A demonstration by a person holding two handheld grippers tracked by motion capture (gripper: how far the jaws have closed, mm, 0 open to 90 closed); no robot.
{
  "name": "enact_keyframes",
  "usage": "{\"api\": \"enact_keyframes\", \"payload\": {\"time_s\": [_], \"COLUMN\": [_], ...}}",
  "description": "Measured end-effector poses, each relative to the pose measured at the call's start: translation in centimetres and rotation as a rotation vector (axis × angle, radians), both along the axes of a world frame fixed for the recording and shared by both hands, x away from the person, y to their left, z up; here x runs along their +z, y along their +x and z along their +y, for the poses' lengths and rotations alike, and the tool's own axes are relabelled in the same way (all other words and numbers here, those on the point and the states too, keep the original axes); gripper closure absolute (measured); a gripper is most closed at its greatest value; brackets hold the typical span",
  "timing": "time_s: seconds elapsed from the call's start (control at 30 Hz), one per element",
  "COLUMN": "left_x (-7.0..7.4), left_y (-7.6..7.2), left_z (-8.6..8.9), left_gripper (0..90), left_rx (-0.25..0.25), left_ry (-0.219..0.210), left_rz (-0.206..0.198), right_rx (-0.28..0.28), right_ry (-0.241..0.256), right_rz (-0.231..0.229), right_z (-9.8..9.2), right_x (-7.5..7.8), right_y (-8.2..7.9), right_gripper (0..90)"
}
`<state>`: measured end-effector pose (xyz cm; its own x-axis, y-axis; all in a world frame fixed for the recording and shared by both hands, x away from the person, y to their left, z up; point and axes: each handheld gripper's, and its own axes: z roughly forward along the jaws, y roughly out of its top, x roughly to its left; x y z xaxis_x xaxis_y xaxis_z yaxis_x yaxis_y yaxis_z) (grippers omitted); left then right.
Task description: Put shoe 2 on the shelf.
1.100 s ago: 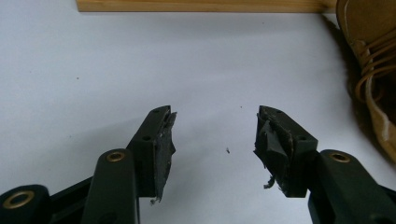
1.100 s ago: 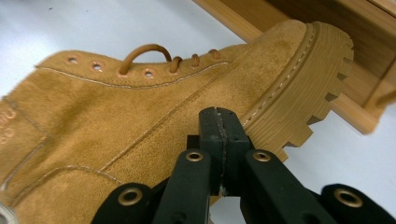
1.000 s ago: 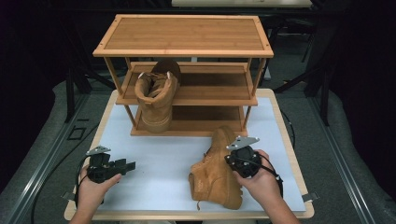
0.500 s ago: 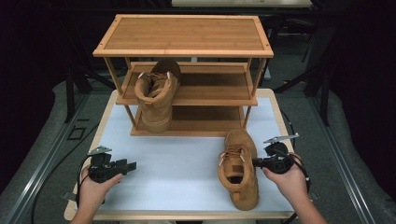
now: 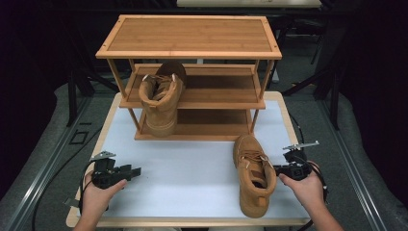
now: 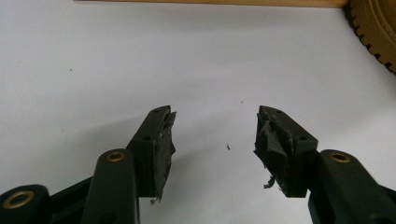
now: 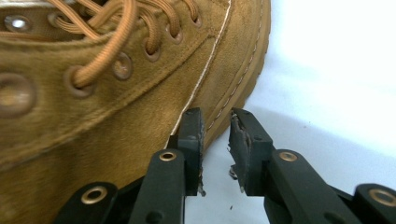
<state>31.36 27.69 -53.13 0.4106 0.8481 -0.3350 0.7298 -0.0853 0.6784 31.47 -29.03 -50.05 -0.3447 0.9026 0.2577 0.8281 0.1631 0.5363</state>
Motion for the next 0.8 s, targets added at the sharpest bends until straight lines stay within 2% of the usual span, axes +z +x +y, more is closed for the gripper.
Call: {"api": "enact_keyframes", "payload": {"time_s": [0.1, 0.2, 0.23, 0.27, 0.3, 0.33, 0.4, 0.43, 0.5, 0.6, 0.63, 0.73, 0.8], "left_x": [0.0, 0.0, 0.1, 0.1, 0.1, 0.1, 0.1, 0.1, 0.1, 0.2, 0.2, 0.4, 0.4], "left_y": [0.0, 0.0, -0.1, -0.1, -0.1, -0.1, -0.2, -0.2, -0.2, -0.2, -0.2, -0.2, -0.3], "left_z": [0.2, 0.3, 0.3, 0.3, 0.3, 0.3, 0.3, 0.3, 0.3, 0.3, 0.4, 0.5, 0.5], "left_gripper": [46.0, 47.1, 48.7, 50.8, 51.9, 51.9, 52.4, 52.4, 53.6, 52.7, 51.6, 49.8, 48.3], "left_rx": [0.004, 0.003, -0.004, -0.012, -0.012, -0.018, -0.015, -0.010, -0.002, 0.008, 0.012, 0.019, 0.009], "left_ry": [-0.006, 0.007, 0.015, 0.035, 0.035, 0.038, 0.032, 0.031, 0.042, 0.037, 0.039, 0.043, 0.034], "left_rz": [0.000, -0.010, -0.010, -0.020, -0.020, -0.020, -0.018, -0.022, -0.025, -0.035, -0.039, -0.043, -0.040], "right_rx": [0.013, -0.020, -0.010, 0.029, 0.029, 0.039, 0.029, 0.027, 0.008, -0.019, -0.044, -0.045, -0.030], "right_ry": [0.056, 0.042, 0.046, 0.046, 0.046, 0.047, 0.004, -0.010, -0.017, -0.010, -0.023, -0.005, 0.044], "right_rz": [0.011, 0.022, 0.032, 0.043, 0.043, 0.034, 0.027, 0.021, -0.023, -0.072, -0.090, -0.094, -0.081], "right_z": [-0.6, -0.9, -1.0, -1.1, -1.1, -1.1, -1.2, -1.1, -1.2, -1.4, -1.4, -1.5, -1.4], "right_x": [0.1, 0.1, 0.0, -0.1, -0.1, -0.1, 0.2, 0.4, 1.0, 1.9, 2.3, 3.2, 4.2], "right_y": [0.0, 0.0, 0.1, 0.0, 0.0, -0.1, -0.5, -0.6, -1.1, -1.5, -1.6, -2.0, -2.4], "right_gripper": [75.4, 68.9, 67.0, 62.3, 62.3, 60.2, 57.6, 60.3, 64.8, 56.8, 54.2, 54.6, 54.7]}}
